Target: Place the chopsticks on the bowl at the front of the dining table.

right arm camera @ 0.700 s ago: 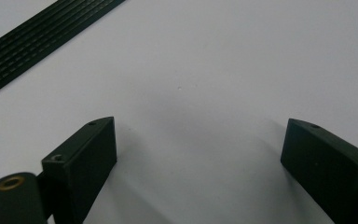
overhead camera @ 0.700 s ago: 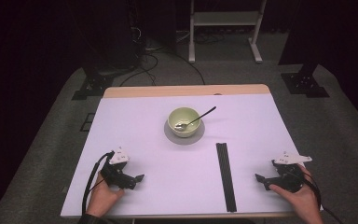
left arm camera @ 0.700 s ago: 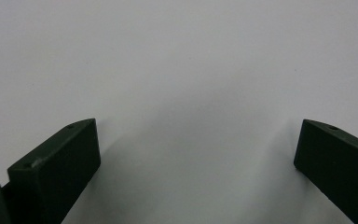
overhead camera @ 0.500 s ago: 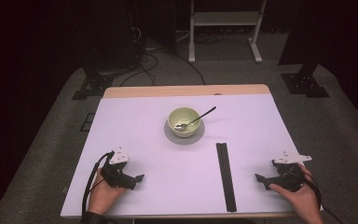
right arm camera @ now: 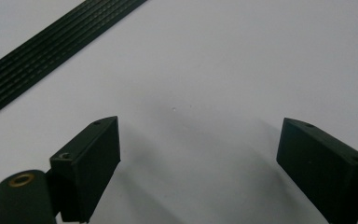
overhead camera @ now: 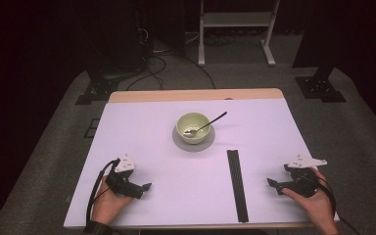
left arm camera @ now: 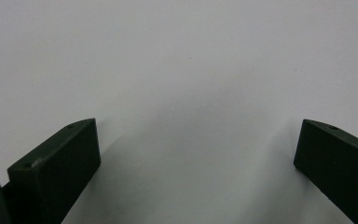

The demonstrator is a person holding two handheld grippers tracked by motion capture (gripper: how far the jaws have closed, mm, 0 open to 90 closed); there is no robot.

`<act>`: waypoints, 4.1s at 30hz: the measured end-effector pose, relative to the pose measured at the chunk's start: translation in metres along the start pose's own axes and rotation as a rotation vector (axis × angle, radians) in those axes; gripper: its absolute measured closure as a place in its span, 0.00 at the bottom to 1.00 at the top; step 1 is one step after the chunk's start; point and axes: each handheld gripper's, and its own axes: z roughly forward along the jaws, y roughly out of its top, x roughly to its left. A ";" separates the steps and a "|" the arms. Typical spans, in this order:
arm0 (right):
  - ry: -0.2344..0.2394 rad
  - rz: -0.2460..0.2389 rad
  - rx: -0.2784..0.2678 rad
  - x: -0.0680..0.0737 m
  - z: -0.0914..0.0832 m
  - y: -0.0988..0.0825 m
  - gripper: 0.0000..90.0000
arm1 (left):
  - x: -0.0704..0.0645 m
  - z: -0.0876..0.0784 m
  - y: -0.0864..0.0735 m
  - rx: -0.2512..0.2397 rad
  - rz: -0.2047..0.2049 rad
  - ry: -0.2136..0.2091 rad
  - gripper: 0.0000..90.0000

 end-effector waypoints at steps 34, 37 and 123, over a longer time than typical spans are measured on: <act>0.028 -0.026 -0.028 0.009 0.017 0.030 0.13 | 0.000 0.000 0.000 0.001 -0.001 0.000 0.00; 0.033 -0.024 -0.034 0.008 0.017 0.032 0.13 | 0.000 0.000 0.000 0.001 -0.002 -0.001 0.00; 0.056 -0.032 -0.010 0.015 0.081 0.094 0.14 | 0.000 0.000 0.000 -0.001 -0.002 -0.001 0.00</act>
